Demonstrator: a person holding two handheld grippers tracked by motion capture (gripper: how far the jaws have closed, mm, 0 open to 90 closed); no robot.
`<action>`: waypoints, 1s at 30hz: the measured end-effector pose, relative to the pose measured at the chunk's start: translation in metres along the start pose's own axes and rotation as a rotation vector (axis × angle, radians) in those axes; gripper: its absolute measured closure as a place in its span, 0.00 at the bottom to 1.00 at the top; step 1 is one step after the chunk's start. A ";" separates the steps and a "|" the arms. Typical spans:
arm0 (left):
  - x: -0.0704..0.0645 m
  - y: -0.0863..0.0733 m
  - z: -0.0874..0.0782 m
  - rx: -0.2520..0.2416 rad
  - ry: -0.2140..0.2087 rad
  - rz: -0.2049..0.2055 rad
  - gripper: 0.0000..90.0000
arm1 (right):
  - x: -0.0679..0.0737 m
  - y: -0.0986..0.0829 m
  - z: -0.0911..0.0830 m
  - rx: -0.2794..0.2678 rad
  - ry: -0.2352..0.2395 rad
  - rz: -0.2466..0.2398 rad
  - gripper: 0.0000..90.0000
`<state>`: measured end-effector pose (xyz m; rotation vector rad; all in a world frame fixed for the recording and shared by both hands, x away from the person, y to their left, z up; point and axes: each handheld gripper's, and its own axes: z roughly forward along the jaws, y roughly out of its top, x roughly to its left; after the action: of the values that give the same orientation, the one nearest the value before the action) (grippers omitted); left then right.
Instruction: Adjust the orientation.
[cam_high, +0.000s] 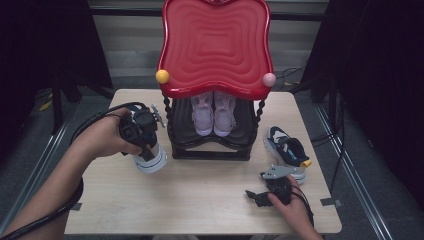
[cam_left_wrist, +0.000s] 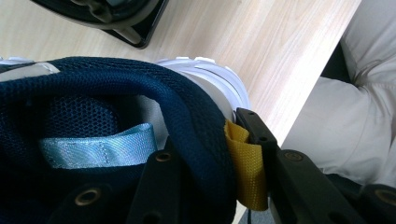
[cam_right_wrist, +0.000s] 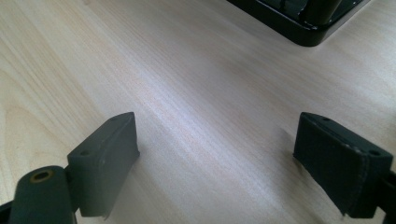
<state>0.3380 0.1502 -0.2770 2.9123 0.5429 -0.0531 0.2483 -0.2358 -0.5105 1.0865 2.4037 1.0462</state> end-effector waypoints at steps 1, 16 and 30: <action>0.000 0.000 0.000 0.000 0.000 0.000 0.79 | 0.000 0.000 0.000 0.000 0.000 0.000 0.14; -0.005 0.009 -0.057 -0.022 0.063 0.007 0.79 | 0.000 0.000 0.000 0.001 0.000 -0.004 0.14; -0.009 0.015 -0.099 -0.018 0.157 0.026 0.79 | 0.000 0.000 0.000 0.004 0.002 0.000 0.14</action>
<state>0.3356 0.1508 -0.1763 2.9211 0.5262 0.1841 0.2482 -0.2358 -0.5105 1.0873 2.4083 1.0438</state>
